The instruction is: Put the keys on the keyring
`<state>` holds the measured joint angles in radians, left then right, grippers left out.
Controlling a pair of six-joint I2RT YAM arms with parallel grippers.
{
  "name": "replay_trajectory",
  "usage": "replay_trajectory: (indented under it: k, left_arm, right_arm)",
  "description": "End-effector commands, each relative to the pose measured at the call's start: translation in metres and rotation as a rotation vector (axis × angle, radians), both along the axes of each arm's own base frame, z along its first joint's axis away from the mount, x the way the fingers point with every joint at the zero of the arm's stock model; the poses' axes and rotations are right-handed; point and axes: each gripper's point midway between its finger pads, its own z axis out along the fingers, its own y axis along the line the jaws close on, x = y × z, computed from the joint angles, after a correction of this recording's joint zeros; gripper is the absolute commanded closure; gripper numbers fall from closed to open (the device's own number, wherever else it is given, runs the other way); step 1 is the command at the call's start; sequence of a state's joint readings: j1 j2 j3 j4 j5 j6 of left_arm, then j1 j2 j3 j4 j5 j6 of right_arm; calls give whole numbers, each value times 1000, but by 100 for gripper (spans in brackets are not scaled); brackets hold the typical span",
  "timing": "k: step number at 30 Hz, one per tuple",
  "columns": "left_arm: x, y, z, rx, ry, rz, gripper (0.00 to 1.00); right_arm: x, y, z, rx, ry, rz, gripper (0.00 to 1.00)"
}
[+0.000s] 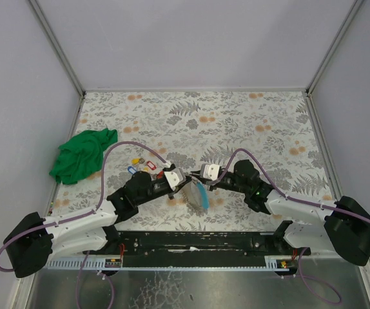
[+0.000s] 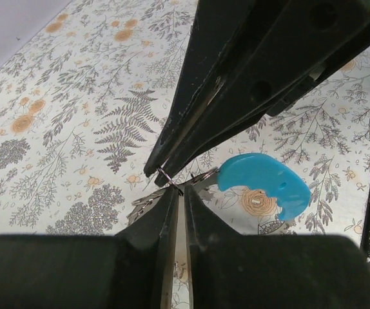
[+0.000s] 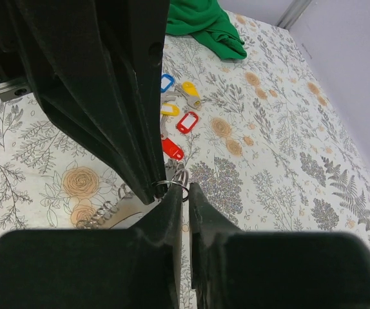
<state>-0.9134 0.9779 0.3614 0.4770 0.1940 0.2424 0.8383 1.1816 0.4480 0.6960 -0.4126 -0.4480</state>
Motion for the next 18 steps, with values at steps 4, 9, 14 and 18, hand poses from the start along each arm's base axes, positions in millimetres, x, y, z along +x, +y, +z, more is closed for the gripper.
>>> replay_trajectory:
  k: [4,9,14,18]
  left_arm:
    - [-3,7,27,-171,-30,-12,75]
    - [1,14,26,-203,-29,9,64]
    - [7,15,31,-218,-62,22,63]
    - [19,19,37,-234,-94,66,63]
  right_arm:
    - [13,-5,33,118,-71,-44,97]
    - [11,-7,38,137,-74,-26,97]
    - [7,-6,37,138,-70,-1,98]
    - [6,-6,37,135,-79,7,97]
